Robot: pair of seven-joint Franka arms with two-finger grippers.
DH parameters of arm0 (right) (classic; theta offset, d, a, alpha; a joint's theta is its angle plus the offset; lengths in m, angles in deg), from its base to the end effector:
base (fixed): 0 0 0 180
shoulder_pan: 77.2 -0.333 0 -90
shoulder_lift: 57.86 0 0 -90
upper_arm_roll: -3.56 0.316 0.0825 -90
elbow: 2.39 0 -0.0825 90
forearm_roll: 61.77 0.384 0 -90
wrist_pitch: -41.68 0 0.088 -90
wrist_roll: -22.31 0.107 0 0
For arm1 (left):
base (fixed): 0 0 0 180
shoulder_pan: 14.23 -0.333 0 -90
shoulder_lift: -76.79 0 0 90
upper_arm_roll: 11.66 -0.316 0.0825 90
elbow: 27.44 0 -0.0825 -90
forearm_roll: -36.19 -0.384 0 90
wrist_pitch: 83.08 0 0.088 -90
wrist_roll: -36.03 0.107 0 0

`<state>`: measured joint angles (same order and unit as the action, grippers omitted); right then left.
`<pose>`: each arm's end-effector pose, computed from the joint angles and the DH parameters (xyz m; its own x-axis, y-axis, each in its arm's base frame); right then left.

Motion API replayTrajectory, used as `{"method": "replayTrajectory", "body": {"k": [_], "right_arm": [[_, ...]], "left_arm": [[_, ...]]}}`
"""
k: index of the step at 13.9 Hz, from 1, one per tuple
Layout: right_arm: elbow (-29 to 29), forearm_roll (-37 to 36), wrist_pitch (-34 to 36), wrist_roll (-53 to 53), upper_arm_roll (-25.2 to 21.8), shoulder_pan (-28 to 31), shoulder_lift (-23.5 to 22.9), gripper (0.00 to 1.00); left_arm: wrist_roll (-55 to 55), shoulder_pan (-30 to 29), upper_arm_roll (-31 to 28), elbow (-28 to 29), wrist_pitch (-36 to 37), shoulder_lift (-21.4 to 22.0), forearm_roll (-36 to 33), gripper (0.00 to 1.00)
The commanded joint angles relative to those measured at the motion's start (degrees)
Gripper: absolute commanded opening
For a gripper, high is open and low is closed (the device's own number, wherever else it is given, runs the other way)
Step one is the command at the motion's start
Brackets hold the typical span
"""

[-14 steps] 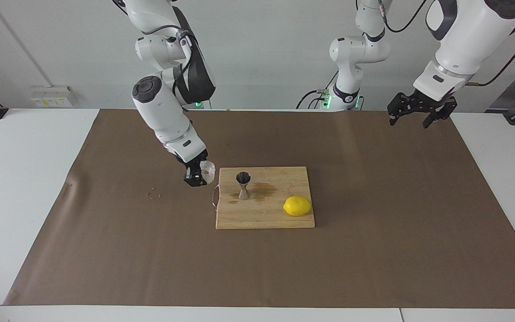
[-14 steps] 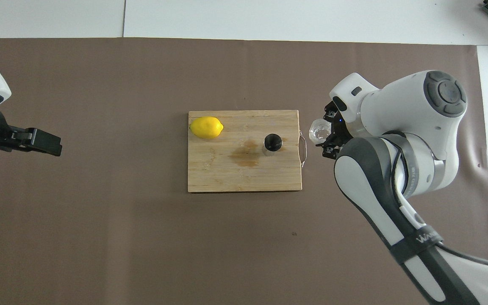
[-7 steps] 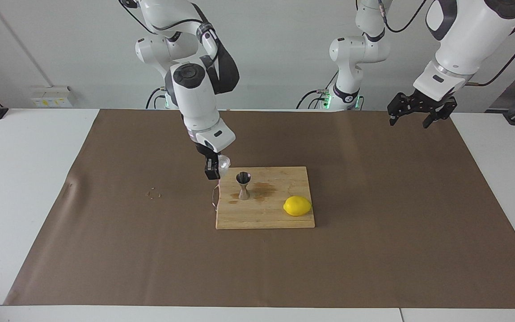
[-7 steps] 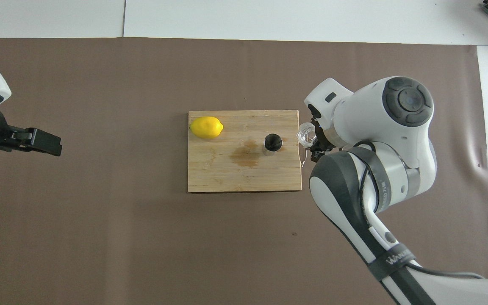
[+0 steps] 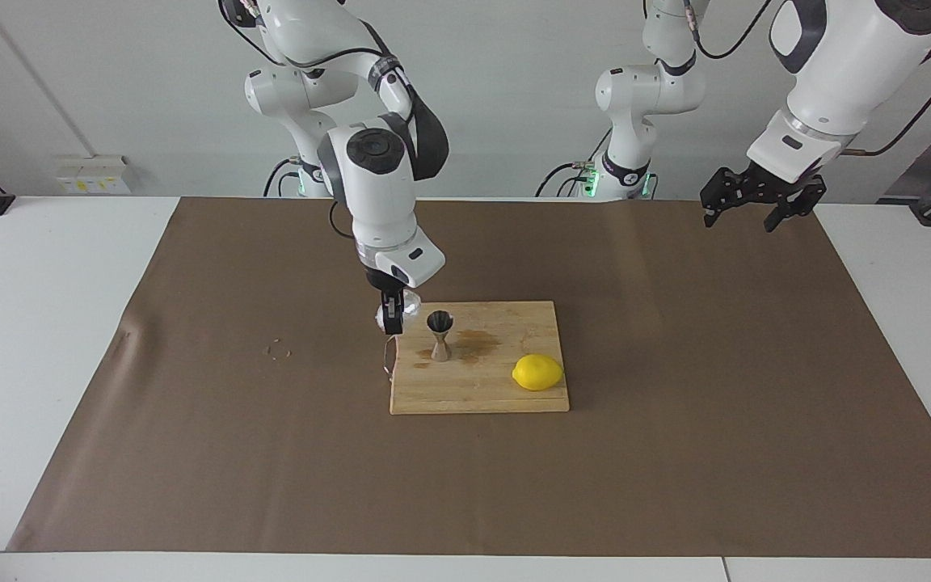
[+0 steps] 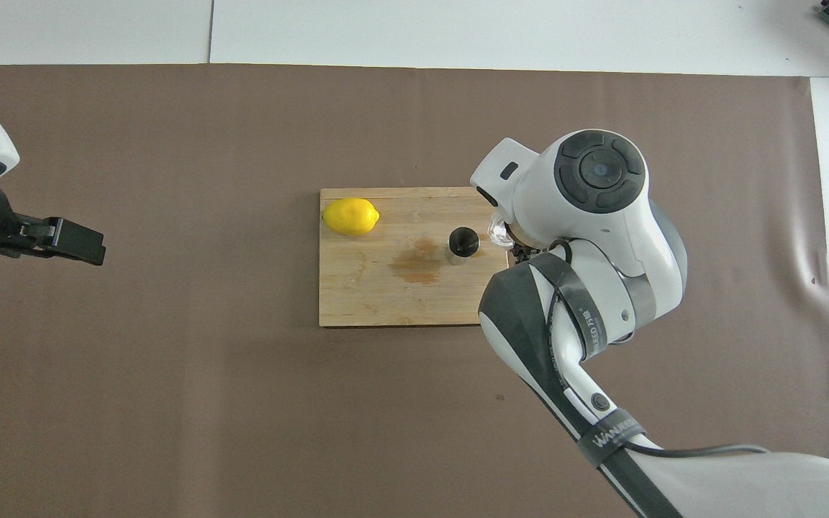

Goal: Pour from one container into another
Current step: 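Carry the white cup with the right gripper above the metal cup, then tilt the white cup over the metal cup with the right gripper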

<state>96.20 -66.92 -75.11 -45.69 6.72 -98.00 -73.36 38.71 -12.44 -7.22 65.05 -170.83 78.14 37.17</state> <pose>0.5891 0.2533 0.4317 -0.0688 0.9966 -0.0450 0.9951 0.0718 0.0682 0.5387 -0.0612 0.6137 0.9861 -0.1552 -0.0584 -0.1544 -0.9878 0.0180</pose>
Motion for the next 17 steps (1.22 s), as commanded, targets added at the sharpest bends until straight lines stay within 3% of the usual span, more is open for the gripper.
{"method": "replayTrajectory", "body": {"k": [1, 7, 17], "right_arm": [[-3.3, -2.2, 1.6, 1.5, 0.7, -0.1, -2.2, 0.06], [-5.7, -7.7, 1.1, 1.6, 1.6, -2.3, -4.2, 0.06], [-3.2, -19.6, 0.8, 1.4, 1.7, -5.1, -3.5, 0.06]], "left_arm": [[0.7, -0.1, -0.3, 2.1, -0.6, 1.9, 0.8, 1.0], [0.6, -0.1, -0.3, 2.1, -0.6, 1.9, 0.8, 1.0], [0.7, -0.1, -0.3, 2.1, -0.6, 1.9, 0.8, 1.0]]}}
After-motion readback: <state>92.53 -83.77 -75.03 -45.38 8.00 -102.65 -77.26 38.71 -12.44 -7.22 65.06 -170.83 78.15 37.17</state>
